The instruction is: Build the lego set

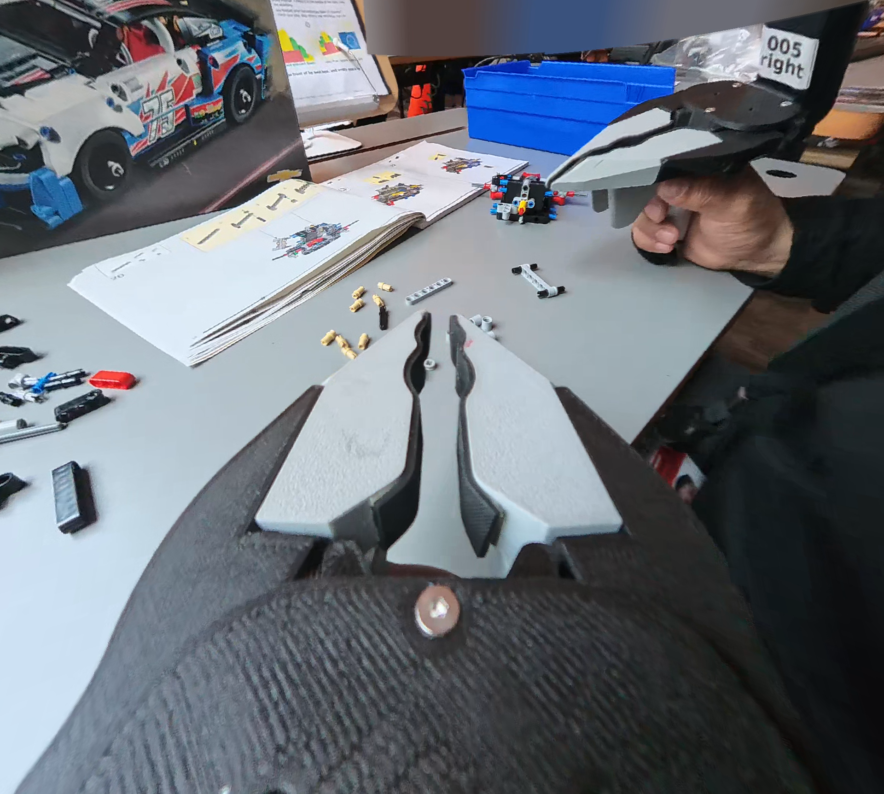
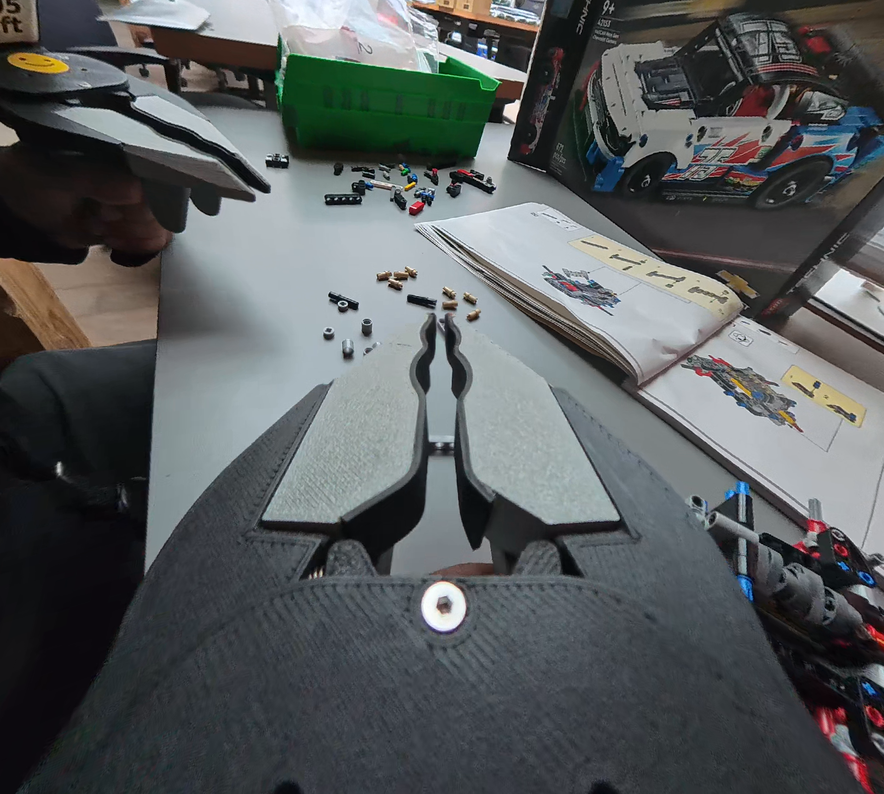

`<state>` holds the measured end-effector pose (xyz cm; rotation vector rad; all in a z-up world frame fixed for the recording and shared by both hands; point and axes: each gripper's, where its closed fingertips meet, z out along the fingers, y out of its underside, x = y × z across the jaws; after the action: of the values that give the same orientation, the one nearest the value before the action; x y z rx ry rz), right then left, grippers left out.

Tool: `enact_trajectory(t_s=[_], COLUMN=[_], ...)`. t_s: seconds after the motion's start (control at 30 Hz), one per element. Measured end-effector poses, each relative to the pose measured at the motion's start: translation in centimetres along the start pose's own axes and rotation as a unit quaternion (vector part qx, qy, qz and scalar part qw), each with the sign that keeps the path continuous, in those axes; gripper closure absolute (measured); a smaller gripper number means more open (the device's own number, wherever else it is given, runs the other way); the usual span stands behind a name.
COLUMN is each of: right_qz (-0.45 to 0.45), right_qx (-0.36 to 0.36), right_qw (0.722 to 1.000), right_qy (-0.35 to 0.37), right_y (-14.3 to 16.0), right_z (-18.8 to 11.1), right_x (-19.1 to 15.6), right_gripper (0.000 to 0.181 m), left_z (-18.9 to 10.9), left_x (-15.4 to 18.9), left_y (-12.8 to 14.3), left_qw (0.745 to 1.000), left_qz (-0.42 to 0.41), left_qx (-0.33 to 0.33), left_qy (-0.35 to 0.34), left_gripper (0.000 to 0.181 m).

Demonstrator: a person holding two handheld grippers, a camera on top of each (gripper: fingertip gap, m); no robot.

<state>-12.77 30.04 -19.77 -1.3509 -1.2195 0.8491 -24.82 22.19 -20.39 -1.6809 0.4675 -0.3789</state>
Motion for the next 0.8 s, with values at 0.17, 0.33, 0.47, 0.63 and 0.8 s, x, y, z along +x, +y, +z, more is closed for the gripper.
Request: enact_trajectory(t_s=[0.17,0.33,0.47,0.63,0.8], right_qz=[0.005,0.018,0.022,-0.018,-0.048], right_qx=[0.009,0.025,0.023,0.016,0.044], right_qw=[1.0,0.999,0.998,0.996,0.994], right_qy=[-0.014,-0.028,-0.061,-0.086,-0.091], right_y=[-0.2,-0.8,-1.3,-2.1,-2.7], right_z=[0.2,0.1,0.6,1.9,4.6], right_x=[-0.2,-0.1,0.3,1.0,1.3], right_gripper=[0.174,0.167,0.147,0.143,0.13], left_z=[-0.4,-0.5,-0.8,-0.9,0.4], left_x=[-0.7,-0.7,-0.9,-0.5,-0.9], left_y=[0.5,0.9,1.1,1.5,0.8], left_qw=[1.0,1.0,1.0,0.999,0.999], left_qz=[0.002,0.005,0.003,0.025,0.0], left_qx=[-0.012,-0.022,-0.024,-0.033,-0.043], left_qy=[0.001,0.005,-0.005,-0.016,-0.009], left_gripper=[0.174,0.174,0.176,0.177,0.151])
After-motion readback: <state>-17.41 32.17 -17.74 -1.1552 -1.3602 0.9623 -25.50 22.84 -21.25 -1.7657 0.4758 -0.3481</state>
